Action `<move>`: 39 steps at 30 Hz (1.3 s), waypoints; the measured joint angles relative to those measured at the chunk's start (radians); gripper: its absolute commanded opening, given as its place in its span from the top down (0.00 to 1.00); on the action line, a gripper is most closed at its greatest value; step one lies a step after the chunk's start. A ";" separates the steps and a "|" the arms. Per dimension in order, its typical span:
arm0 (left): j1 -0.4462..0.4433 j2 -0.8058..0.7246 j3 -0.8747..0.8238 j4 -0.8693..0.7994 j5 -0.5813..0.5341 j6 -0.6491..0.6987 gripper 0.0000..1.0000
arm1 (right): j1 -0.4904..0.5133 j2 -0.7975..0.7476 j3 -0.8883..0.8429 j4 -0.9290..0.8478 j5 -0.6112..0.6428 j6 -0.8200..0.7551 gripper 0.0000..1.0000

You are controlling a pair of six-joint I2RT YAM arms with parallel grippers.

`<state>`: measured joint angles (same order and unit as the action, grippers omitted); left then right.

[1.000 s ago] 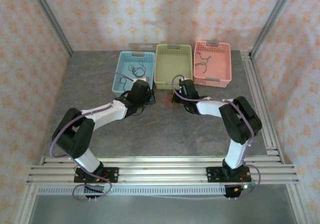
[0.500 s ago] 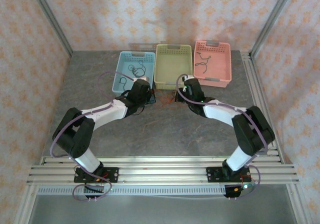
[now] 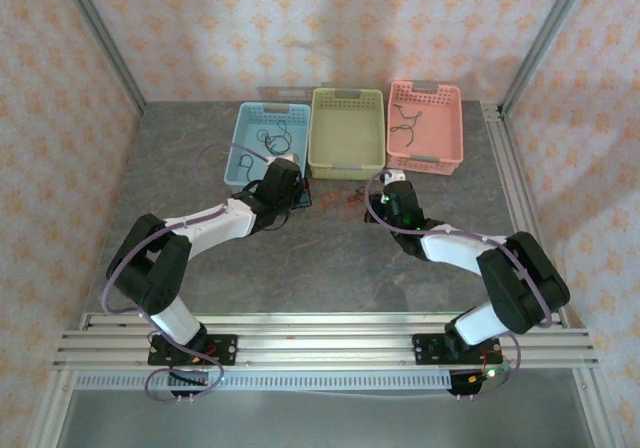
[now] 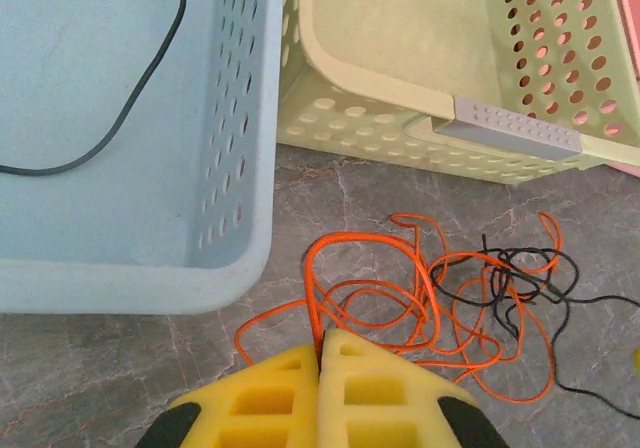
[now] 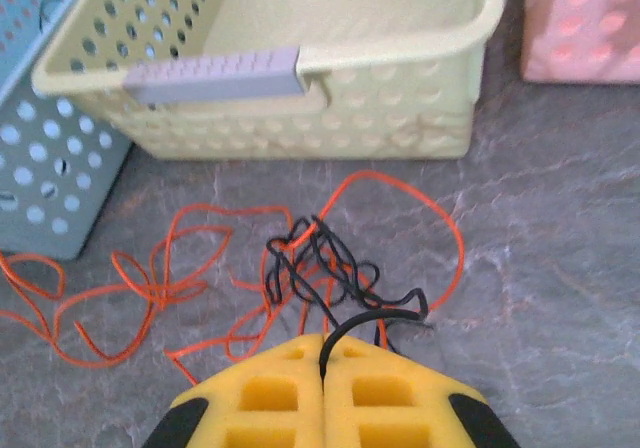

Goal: Untangle the cables

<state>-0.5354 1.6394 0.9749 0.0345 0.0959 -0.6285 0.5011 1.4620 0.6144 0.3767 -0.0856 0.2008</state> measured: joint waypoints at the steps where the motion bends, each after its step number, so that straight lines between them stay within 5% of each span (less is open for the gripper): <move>1: 0.000 0.000 0.000 -0.002 0.000 0.000 1.00 | -0.001 -0.012 -0.004 0.015 0.009 0.004 1.00; 20: 0.000 0.000 0.001 -0.027 -0.027 0.000 1.00 | -0.288 -0.156 -0.238 0.228 0.090 0.250 1.00; 39: -0.016 -0.042 -0.010 -0.013 -0.016 0.013 1.00 | -0.294 -0.066 -0.233 0.321 -0.049 0.304 1.00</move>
<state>-0.5514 1.5978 0.9649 0.0216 0.0803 -0.6155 0.2066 1.3960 0.3817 0.6975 -0.1345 0.5053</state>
